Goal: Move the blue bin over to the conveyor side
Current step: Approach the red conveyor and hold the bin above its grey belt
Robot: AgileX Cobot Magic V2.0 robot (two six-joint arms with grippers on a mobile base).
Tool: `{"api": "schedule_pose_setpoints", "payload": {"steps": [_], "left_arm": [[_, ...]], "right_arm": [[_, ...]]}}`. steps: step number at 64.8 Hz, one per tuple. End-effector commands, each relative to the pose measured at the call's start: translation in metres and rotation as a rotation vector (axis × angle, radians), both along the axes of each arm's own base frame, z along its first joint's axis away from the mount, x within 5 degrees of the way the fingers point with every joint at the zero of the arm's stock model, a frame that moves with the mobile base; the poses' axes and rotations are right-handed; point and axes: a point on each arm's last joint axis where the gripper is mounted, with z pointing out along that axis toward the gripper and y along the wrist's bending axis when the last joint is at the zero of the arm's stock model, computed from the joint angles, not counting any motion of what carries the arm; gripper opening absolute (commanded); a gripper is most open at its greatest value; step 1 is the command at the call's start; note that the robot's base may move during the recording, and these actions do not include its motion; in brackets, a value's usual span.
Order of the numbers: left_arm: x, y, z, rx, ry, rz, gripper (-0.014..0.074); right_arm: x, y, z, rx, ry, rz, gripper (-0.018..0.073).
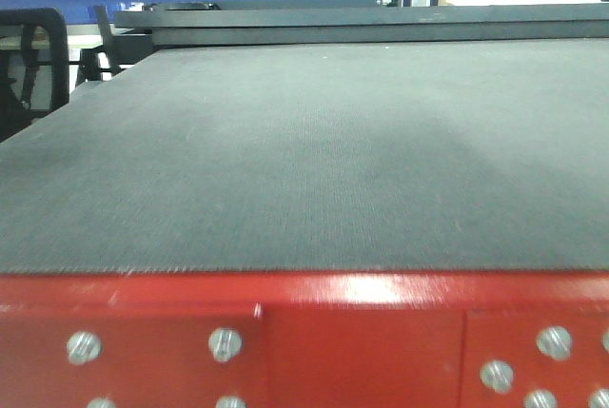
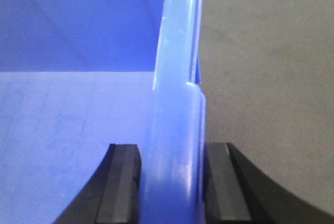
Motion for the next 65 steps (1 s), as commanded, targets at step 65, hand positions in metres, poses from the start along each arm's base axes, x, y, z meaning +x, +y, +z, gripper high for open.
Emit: {"api": "schedule_pose_setpoints", "payload": {"steps": [65], "left_arm": [[-0.0018,0.0045,0.015,0.048,-0.141,0.036,-0.0017]], "right_arm": [[-0.0033,-0.0083,0.0144,-0.039,-0.149,-0.047,-0.0078]]}}
